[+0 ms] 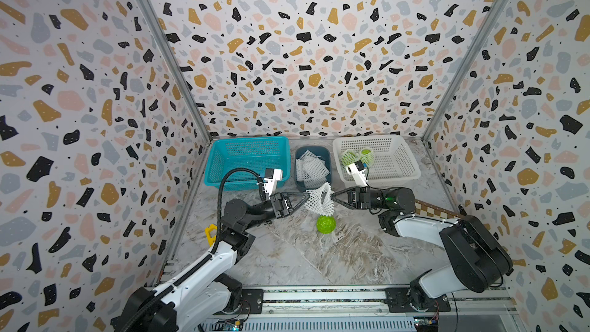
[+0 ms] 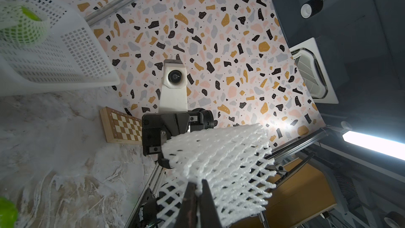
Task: Sleeve custard apples in foam nets
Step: Open the foam net.
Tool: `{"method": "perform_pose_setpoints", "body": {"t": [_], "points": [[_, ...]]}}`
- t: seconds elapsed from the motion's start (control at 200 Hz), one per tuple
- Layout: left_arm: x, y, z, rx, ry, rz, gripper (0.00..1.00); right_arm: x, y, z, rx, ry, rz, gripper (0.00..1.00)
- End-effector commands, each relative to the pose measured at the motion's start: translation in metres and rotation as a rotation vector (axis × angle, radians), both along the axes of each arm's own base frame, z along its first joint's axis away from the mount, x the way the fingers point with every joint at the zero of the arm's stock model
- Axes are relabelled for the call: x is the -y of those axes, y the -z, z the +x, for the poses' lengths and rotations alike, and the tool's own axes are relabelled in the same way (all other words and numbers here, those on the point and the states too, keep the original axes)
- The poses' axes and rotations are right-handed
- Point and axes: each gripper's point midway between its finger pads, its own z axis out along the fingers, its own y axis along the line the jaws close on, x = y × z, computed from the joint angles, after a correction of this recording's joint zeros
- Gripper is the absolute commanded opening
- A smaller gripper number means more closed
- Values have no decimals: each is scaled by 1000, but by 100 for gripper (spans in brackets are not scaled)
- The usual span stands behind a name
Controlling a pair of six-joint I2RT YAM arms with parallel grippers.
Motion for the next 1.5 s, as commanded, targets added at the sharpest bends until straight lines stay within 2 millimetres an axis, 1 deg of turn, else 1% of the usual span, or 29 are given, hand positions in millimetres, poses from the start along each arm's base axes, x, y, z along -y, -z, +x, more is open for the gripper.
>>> {"method": "perform_pose_setpoints", "body": {"t": [0.0, 0.075, 0.25, 0.37, 0.501, 0.636, 0.746, 0.991, 1.106, 1.251, 1.342, 1.382, 1.497], "points": [[0, 11, 8, -9, -24, 13, 0, 14, -15, -18, 193, 6, 72, 1], [2, 24, 15, -59, -36, 34, 0, 14, -3, -15, 165, 14, 43, 0], [7, 50, 23, -126, -46, 74, 0, 19, 22, -5, 109, 54, -15, 0], [11, 63, 28, -163, -55, 100, 0, 23, 38, 2, 72, 77, -49, 0], [15, 81, 34, -213, -63, 133, 0, 24, 66, 11, 7, 101, -112, 0], [18, 95, 39, -253, -69, 155, 0, 27, 86, 17, -38, 117, -139, 0], [20, 110, 42, -294, -70, 178, 0, 31, 107, 23, -94, 143, -172, 0], [23, 150, 47, -410, -74, 240, 0, 35, 137, 27, -181, 167, -203, 0], [24, 164, 48, -452, -69, 262, 0, 36, 146, 28, -210, 170, -215, 0], [28, 178, 48, -491, -58, 274, 0, 38, 158, 29, -240, 174, -239, 0], [29, 186, 48, -519, -54, 283, 0, 39, 173, 31, -277, 183, -278, 0], [29, 188, 48, -527, -52, 280, 0, 40, 179, 31, -294, 183, -294, 0], [31, 194, 48, -550, -40, 288, 0, 40, 188, 30, -322, 179, -309, 0]]}}
